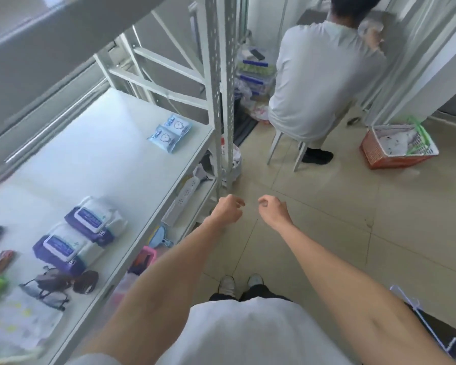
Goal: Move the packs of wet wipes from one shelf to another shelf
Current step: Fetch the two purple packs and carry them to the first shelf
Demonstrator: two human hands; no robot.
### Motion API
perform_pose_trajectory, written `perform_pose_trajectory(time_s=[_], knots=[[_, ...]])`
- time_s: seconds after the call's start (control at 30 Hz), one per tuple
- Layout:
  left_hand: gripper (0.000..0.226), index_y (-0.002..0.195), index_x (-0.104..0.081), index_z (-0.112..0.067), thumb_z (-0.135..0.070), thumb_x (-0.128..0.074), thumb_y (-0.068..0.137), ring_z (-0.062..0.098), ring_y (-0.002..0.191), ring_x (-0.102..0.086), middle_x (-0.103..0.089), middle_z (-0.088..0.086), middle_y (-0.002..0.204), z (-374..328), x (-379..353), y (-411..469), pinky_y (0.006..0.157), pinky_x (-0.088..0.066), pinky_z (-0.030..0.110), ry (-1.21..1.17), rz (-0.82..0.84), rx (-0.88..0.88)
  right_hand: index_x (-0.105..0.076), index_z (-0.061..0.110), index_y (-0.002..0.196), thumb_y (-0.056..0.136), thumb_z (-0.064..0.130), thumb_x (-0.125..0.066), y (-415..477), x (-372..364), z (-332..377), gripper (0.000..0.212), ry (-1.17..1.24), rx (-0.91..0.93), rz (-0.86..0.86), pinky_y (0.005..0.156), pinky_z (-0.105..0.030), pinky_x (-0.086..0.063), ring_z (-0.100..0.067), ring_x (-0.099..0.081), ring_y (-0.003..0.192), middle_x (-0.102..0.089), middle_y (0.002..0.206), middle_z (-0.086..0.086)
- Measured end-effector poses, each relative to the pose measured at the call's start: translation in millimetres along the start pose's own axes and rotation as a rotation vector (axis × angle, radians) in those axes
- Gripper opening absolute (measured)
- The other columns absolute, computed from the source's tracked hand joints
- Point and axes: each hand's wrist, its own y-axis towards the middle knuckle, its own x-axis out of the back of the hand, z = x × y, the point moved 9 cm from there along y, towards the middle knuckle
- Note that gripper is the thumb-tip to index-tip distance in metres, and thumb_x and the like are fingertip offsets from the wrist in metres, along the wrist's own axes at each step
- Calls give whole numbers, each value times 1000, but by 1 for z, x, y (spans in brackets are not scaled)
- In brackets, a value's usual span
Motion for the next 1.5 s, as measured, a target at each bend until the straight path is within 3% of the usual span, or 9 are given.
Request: perform_pose_trajectory(time_s=[0.17,0.4,0.73,0.83,1.1,1.17,1.27,1.37,1.5], knots=[[34,113,-76,-10,-3,-54,87,25,107,-70,-74,11,116,41,72,-21,95,-55,30,-185,-258,124,-76,14,90,89,19,-56,36,-45,101,21,-138,238,87,83,-35,-55,-34,-69,96,-78,92,-12],[27,101,-78,-9,-3,-57,85,29,97,-71,-78,17,102,143,140,-98,84,-53,29,-423,-647,408,-79,10,97,89,18,-61,4,-151,240,21,-326,654,311,86,-35,-52,-33,-71,101,-78,99,-15],[19,97,-72,-5,-10,-56,88,27,88,-67,-74,13,96,228,158,-211,81,-54,35,-504,-1064,633,-78,11,98,88,17,-59,-56,-247,270,22,-385,740,540,87,-30,-49,-31,-68,102,-77,101,-12],[20,109,-67,-4,-12,-57,94,28,103,-61,-65,14,113,247,180,-243,86,-50,36,-453,-1210,694,-74,9,103,91,17,-59,-59,-257,282,21,-323,689,515,89,-30,-49,-31,-67,104,-75,106,-12],[66,151,-33,6,-17,-55,93,34,153,-21,-22,21,164,284,177,-219,126,-19,43,-299,-865,836,-61,2,124,99,33,-54,-63,-290,316,40,-254,562,588,95,-35,-44,-33,-59,117,-66,122,-16],[62,147,-41,4,-16,-57,90,35,150,-27,-28,20,162,279,177,-212,125,-21,45,-262,-870,811,-59,3,124,99,36,-57,-57,-294,321,41,-241,537,604,95,-35,-44,-31,-59,113,-63,115,-12],[42,130,-58,2,-7,-54,90,37,126,-52,-53,19,139,273,186,-212,110,-41,41,-301,-992,688,-59,10,107,94,46,-63,-41,-296,325,38,-204,503,587,84,-34,-44,-27,-56,95,-60,104,-8],[32,126,-55,4,1,-53,94,34,112,-55,-48,22,129,288,193,-222,99,-47,32,-375,-1099,779,-64,4,101,86,57,-69,-23,-301,324,55,-212,471,571,75,-31,-42,-30,-61,95,-65,101,-12],[52,134,-46,5,-30,-61,99,35,126,-46,-46,23,135,299,196,-211,107,-39,39,-390,-1000,960,-59,9,78,91,56,-66,-7,-299,322,49,-182,401,590,72,-30,-40,-28,-56,85,-60,85,-9]])
